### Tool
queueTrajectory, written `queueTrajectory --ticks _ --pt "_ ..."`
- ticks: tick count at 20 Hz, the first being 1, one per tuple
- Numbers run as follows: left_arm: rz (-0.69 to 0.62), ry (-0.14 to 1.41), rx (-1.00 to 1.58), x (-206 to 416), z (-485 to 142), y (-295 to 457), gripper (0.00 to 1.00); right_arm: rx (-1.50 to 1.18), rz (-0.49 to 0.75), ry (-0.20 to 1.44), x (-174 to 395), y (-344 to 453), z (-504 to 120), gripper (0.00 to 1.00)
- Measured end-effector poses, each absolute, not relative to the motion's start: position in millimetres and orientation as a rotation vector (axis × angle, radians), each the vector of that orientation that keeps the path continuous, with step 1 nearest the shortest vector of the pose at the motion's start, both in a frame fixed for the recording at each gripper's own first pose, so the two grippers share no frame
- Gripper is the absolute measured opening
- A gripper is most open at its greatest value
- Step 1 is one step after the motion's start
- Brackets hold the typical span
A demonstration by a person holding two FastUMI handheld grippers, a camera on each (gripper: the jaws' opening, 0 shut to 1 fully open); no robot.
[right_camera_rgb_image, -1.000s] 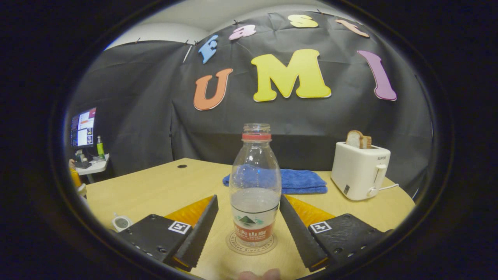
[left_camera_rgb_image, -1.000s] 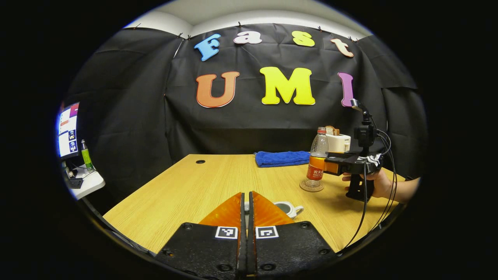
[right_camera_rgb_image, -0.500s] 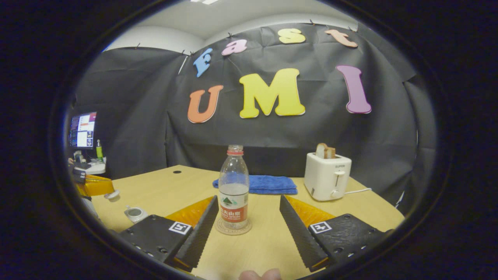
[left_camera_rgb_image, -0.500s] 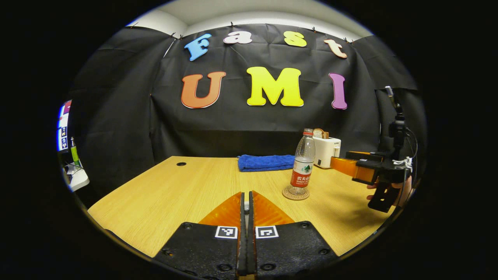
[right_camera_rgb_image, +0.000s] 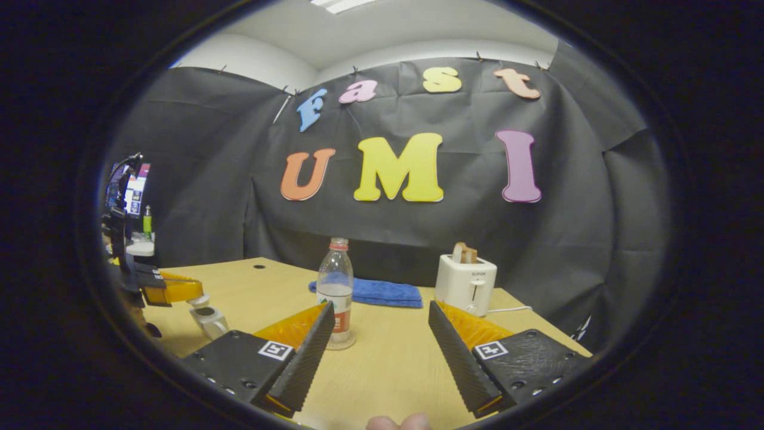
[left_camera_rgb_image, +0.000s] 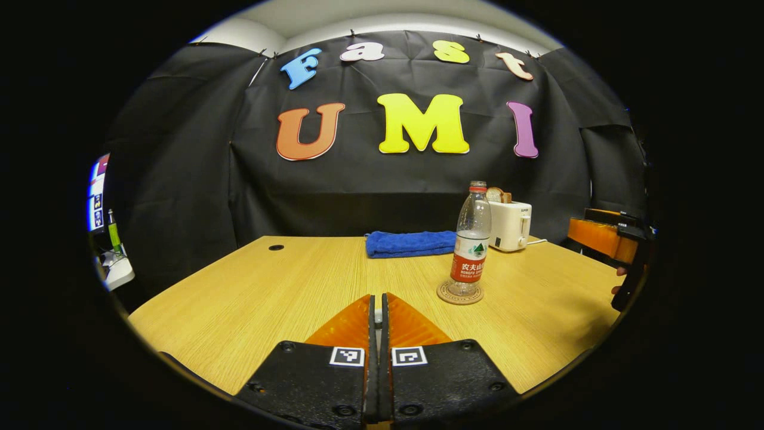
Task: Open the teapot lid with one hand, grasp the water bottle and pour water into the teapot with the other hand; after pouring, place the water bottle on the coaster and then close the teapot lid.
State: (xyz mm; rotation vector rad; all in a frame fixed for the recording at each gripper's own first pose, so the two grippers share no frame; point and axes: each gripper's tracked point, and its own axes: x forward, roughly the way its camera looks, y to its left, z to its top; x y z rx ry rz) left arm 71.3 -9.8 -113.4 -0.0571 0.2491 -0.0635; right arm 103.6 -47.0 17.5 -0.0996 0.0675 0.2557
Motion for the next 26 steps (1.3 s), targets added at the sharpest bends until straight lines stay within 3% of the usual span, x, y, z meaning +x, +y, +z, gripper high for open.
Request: queueTrajectory --ticks 13,18,19,20,21,24,26 --pt "-0.047 0.301 -0.09 75.2 -139.3 -4.5 0.03 -0.111 0.244 0.09 102.3 -49.4 6.1 0.93" --pt "-0.036 0.306 -0.088 74.2 -141.2 -7.5 0.09 -0.101 0.253 0.091 97.4 -45.7 7.3 0.94" --pt "-0.012 0.303 -0.083 73.3 -138.7 -2.6 0.16 -0.095 0.253 0.095 95.8 -45.4 6.9 0.94" --pt "0.006 0.295 -0.082 73.1 -136.4 1.8 0.36 -0.085 0.254 0.098 92.9 -45.4 7.5 0.94" --pt "0.014 0.293 -0.09 72.4 -132.2 2.3 0.46 -0.072 0.251 0.096 90.8 -44.9 9.2 0.94" --pt "0.057 0.264 -0.109 63.8 -110.2 10.2 1.0 -0.028 0.214 0.092 83.5 -49.6 11.3 0.94" --pt "0.089 0.195 -0.129 57.3 -77.5 16.1 1.0 0.01 0.169 0.087 77.8 -55.3 13.9 0.94"
